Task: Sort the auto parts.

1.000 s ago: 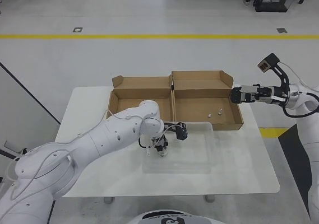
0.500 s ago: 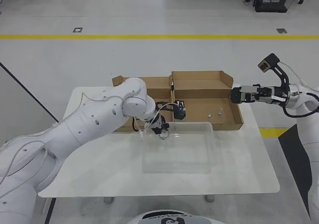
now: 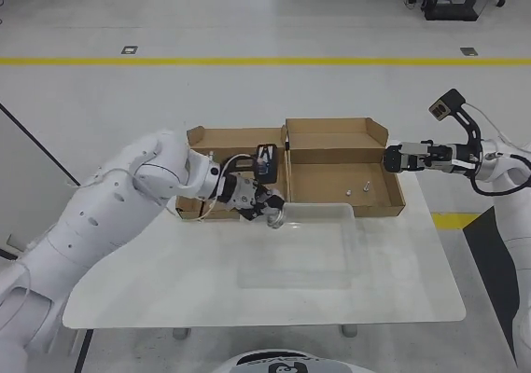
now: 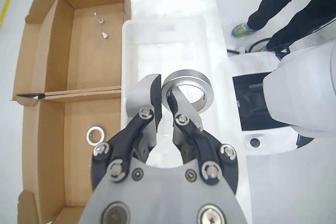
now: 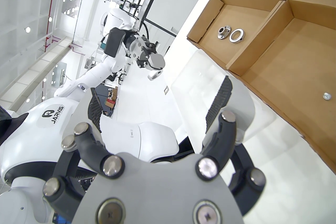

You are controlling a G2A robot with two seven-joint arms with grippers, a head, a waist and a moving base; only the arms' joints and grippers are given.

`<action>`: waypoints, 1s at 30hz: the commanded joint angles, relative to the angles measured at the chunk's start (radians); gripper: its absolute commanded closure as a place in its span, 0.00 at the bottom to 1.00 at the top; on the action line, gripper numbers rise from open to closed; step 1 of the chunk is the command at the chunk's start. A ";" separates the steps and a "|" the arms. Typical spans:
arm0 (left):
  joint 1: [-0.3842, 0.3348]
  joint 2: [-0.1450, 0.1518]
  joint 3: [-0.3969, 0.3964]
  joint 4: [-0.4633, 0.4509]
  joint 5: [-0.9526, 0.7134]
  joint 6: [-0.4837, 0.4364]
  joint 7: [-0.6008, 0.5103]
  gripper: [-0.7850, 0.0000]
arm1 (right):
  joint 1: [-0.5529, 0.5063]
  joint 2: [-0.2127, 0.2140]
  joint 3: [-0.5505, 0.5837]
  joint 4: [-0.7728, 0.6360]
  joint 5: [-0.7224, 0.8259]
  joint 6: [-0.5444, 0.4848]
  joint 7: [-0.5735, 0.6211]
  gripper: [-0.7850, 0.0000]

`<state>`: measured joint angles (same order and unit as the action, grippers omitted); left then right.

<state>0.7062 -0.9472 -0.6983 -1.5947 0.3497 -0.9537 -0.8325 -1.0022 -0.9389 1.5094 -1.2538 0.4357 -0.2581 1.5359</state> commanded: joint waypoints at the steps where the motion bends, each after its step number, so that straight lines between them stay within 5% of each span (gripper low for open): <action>1: 0.062 0.023 -0.062 -0.023 0.000 -0.045 0.060 1.00 | 0.000 0.000 0.000 0.000 0.000 0.000 0.000 0.00; 9: 0.213 0.078 -0.218 -0.119 0.053 -0.059 0.229 1.00 | 0.000 0.000 0.000 0.000 0.000 0.000 0.000 0.00; 20: 0.239 0.125 -0.334 -0.184 0.066 -0.059 0.413 1.00 | 0.000 0.000 0.000 0.000 0.000 0.000 0.000 0.00; 30: 0.328 0.160 -0.383 -0.290 0.074 -0.059 0.763 1.00 | 0.000 0.000 0.000 0.000 0.000 0.000 0.000 0.00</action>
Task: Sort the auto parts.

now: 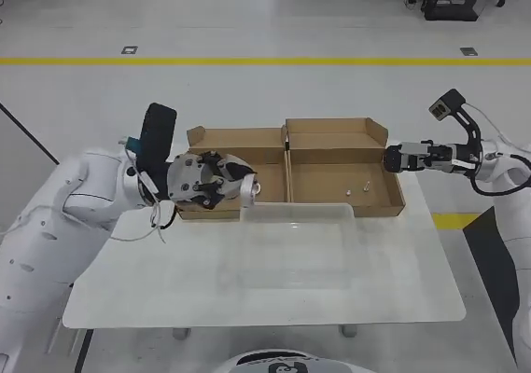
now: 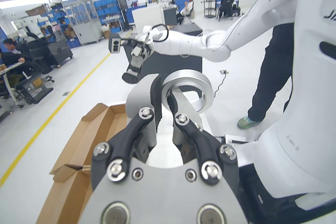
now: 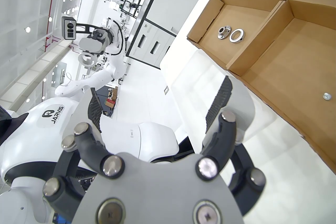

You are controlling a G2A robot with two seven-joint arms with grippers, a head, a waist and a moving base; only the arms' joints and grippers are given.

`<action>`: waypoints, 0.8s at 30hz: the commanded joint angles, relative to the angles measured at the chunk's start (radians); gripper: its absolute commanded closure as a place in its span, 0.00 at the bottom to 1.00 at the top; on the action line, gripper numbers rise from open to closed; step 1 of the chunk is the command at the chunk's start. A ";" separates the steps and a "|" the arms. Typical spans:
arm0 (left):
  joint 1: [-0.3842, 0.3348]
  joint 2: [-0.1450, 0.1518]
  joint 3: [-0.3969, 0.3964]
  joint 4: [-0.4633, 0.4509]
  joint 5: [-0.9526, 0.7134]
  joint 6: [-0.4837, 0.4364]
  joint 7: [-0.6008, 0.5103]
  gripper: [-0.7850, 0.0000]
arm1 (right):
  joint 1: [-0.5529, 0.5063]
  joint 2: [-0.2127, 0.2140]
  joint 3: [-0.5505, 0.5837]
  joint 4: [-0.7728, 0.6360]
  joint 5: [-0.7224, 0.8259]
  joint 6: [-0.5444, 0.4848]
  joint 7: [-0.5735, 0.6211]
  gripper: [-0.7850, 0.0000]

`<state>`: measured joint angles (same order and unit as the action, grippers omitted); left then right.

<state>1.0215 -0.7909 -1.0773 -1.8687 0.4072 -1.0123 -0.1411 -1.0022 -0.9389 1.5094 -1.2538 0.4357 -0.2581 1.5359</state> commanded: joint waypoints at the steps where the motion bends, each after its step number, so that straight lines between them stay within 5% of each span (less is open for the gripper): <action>1: 0.022 0.006 -0.009 -0.032 0.038 0.000 0.130 1.00 | 0.000 0.000 0.000 0.000 0.000 0.000 0.000 0.00; 11: 0.097 0.043 0.005 -0.109 0.522 0.000 0.949 1.00 | 0.000 0.000 0.000 0.000 0.000 0.000 0.000 0.00; 17: 0.121 0.046 -0.015 -0.181 0.492 0.000 0.949 1.00 | 0.000 0.000 0.000 0.000 0.000 0.000 0.000 0.00; 24: 0.156 0.011 -0.070 -0.245 0.411 0.000 0.950 1.00 | 0.000 0.000 0.000 0.000 0.000 0.000 0.000 0.00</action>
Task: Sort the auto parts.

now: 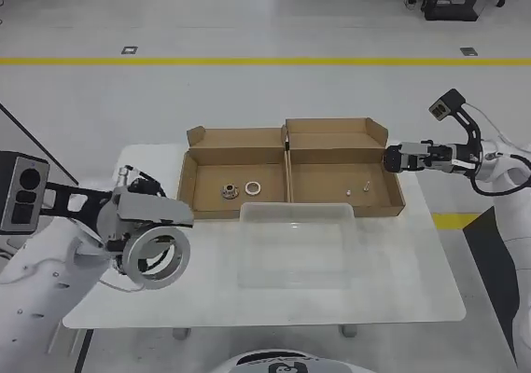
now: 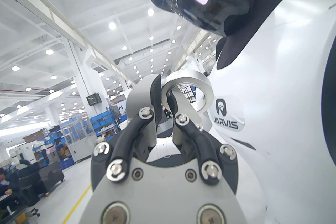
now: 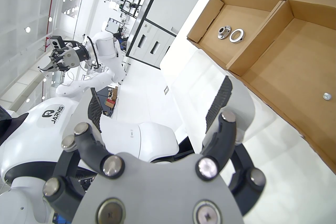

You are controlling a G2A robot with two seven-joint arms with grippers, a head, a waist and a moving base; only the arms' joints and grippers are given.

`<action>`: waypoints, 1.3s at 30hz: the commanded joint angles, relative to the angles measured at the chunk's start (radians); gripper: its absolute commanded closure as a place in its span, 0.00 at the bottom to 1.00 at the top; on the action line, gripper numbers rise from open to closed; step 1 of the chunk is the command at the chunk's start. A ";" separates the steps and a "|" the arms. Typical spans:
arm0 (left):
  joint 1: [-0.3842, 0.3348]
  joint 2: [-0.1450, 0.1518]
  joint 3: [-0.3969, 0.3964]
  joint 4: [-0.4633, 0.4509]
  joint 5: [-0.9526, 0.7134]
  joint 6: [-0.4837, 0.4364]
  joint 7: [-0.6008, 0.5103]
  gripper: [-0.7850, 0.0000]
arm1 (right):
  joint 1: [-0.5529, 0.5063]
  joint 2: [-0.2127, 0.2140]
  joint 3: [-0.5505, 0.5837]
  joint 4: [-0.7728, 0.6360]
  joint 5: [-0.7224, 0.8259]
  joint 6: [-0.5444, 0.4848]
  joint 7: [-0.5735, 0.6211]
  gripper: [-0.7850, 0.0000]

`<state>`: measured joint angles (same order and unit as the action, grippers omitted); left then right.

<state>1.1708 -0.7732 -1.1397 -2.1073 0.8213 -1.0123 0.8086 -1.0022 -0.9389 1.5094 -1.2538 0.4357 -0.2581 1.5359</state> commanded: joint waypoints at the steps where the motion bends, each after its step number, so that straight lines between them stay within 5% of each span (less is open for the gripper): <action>1: 0.013 -0.012 -0.014 -0.009 -0.005 0.000 0.000 1.00 | 0.000 0.000 0.000 0.000 0.000 0.000 0.000 0.00; 7: 0.052 -0.026 -0.030 0.013 0.028 0.000 0.000 1.00 | 0.000 0.000 0.000 0.000 0.000 0.000 0.000 0.00; 14: 0.082 -0.002 0.000 0.091 0.087 0.000 0.000 1.00 | 0.000 0.000 0.000 0.000 0.000 0.000 0.000 0.00; 39: 0.082 -0.002 0.000 0.091 0.087 0.000 0.000 1.00 | 0.000 0.000 0.000 0.000 0.000 0.000 0.000 0.00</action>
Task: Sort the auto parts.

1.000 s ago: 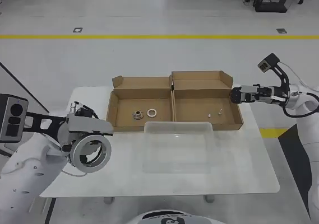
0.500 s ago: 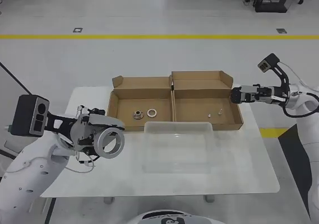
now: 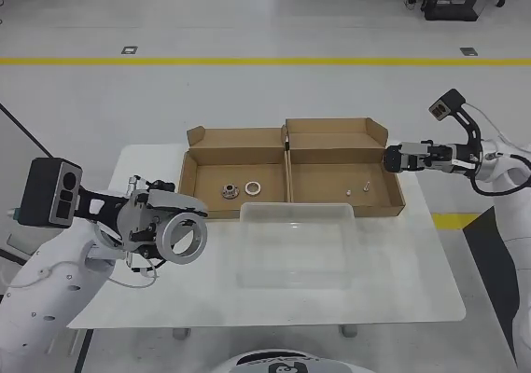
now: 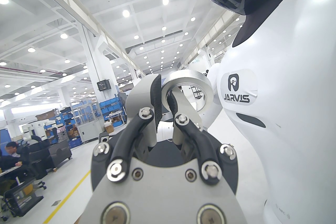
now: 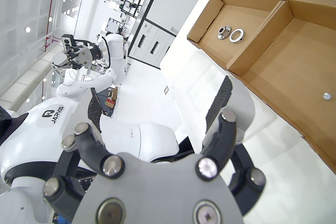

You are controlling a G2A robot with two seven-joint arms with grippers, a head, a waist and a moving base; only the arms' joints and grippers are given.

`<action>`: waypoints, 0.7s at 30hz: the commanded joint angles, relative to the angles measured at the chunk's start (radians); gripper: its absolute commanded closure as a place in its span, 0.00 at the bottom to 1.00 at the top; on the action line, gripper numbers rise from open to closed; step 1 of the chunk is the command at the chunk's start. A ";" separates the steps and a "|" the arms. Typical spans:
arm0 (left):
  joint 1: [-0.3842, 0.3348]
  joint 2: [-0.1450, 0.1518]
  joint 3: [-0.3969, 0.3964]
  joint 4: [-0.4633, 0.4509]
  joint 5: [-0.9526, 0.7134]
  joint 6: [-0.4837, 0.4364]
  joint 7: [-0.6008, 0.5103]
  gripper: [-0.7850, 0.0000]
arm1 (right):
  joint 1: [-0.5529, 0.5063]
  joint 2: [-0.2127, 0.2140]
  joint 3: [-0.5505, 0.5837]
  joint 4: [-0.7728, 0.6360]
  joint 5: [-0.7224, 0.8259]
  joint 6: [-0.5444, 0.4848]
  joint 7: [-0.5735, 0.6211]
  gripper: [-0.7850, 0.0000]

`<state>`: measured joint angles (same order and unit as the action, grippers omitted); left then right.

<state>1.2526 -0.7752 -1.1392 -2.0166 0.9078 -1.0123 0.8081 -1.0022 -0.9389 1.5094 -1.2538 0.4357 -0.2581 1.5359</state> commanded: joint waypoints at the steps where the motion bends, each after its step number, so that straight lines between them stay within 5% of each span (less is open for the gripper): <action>1: 0.000 0.000 0.000 0.000 0.000 0.000 0.000 1.00 | 0.000 0.000 0.000 0.000 0.000 0.000 0.000 0.00; 14: 0.000 0.000 0.000 0.000 0.000 0.000 0.000 1.00 | 0.000 0.000 0.000 0.000 0.000 0.000 0.000 0.00; 21: 0.014 -0.019 0.012 -0.019 -0.135 0.008 0.008 1.00 | 0.000 0.000 0.000 0.000 0.000 0.000 0.000 0.00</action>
<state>1.2633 -0.7904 -1.1284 -2.0351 0.7990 -1.0044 0.8155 -1.0022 -0.9389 1.5094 -1.2538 0.4357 -0.2581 1.5359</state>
